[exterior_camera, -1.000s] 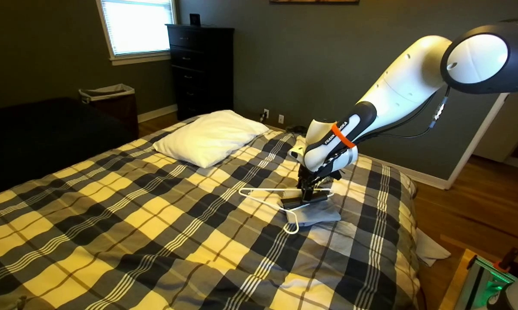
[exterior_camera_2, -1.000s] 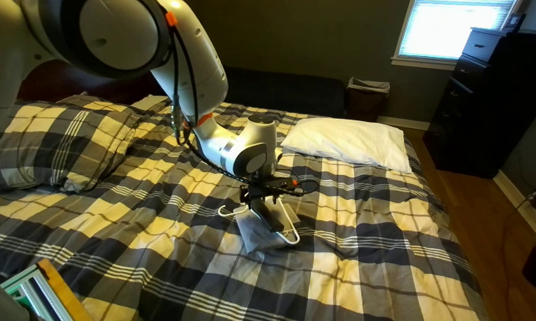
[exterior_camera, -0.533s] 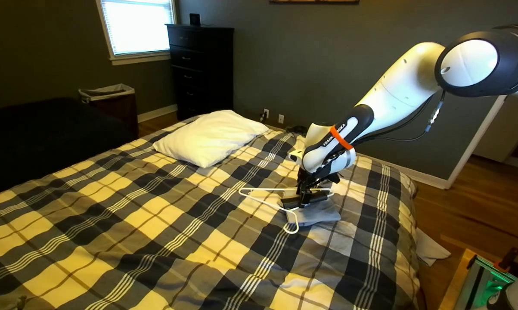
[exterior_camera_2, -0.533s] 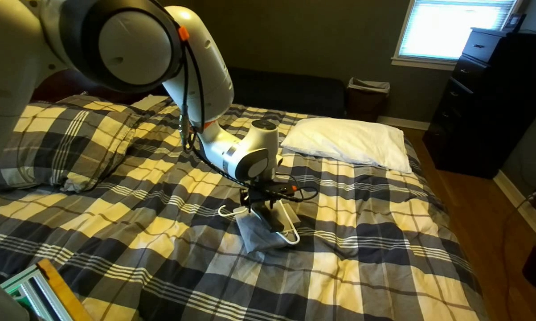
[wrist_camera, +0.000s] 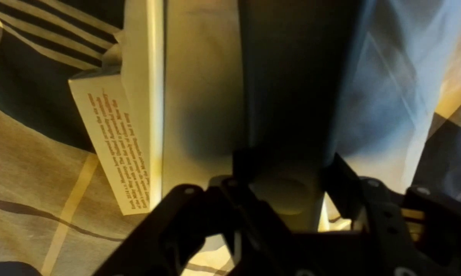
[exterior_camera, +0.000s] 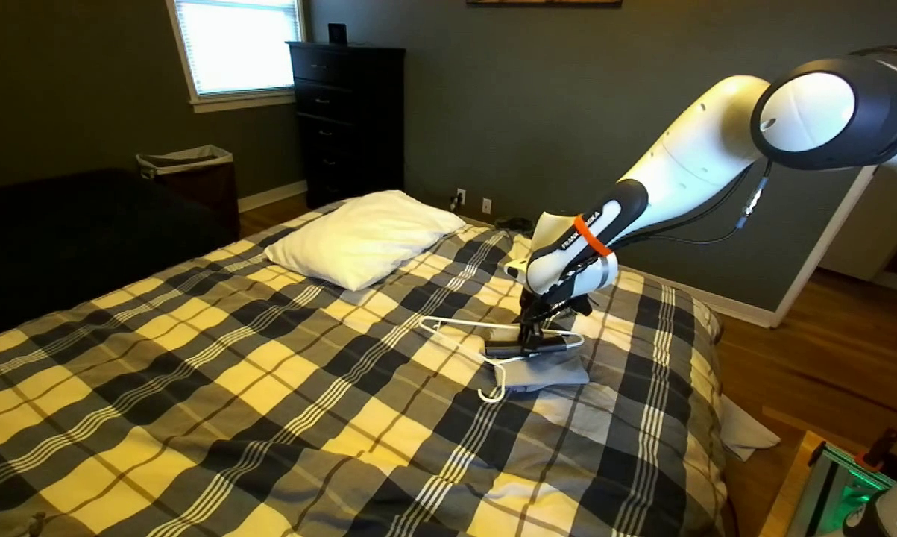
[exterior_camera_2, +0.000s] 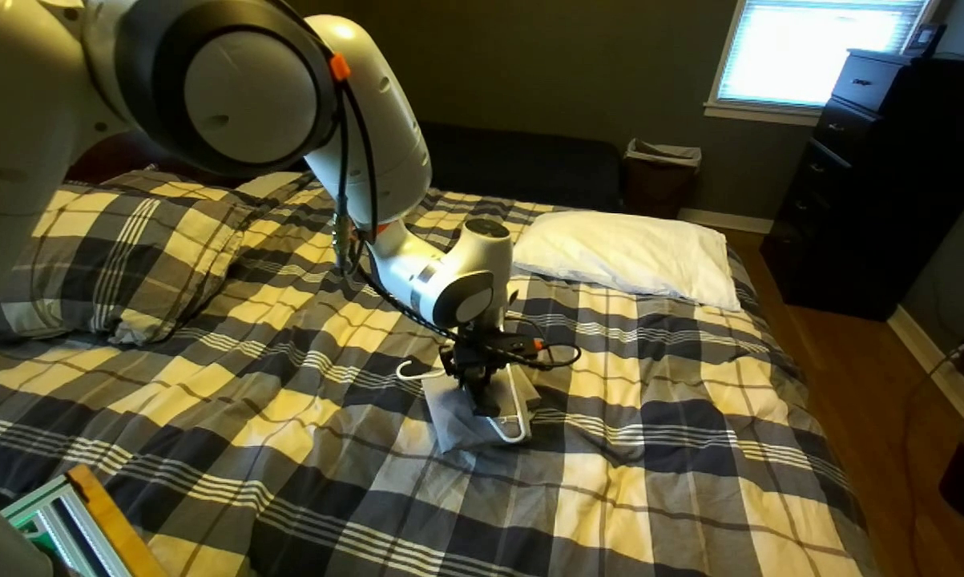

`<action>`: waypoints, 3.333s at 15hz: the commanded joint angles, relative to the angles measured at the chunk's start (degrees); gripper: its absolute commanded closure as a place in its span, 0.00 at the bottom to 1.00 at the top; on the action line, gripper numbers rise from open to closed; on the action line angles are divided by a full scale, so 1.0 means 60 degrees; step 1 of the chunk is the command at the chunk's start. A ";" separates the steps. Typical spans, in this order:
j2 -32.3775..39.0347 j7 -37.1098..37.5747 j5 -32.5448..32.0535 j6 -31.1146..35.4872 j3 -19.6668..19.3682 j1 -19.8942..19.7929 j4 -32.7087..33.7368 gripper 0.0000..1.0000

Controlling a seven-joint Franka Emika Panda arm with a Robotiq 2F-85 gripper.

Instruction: Shift the coat hanger and the remote to the left

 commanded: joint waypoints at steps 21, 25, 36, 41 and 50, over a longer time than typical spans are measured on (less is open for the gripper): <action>-0.2991 0.4127 -0.2399 0.4153 -0.2666 0.6718 -0.4559 0.73; -0.1981 0.4224 -0.2691 0.3928 -0.1103 0.5477 -0.4275 0.73; -0.1001 0.3669 -0.3829 0.3354 0.0325 0.3602 -0.3857 0.01; -0.2839 0.3720 -0.3138 0.2632 0.0865 0.1550 -0.4430 0.00; -0.2163 0.3142 -0.2412 0.2222 -0.0020 0.0244 -0.2990 0.01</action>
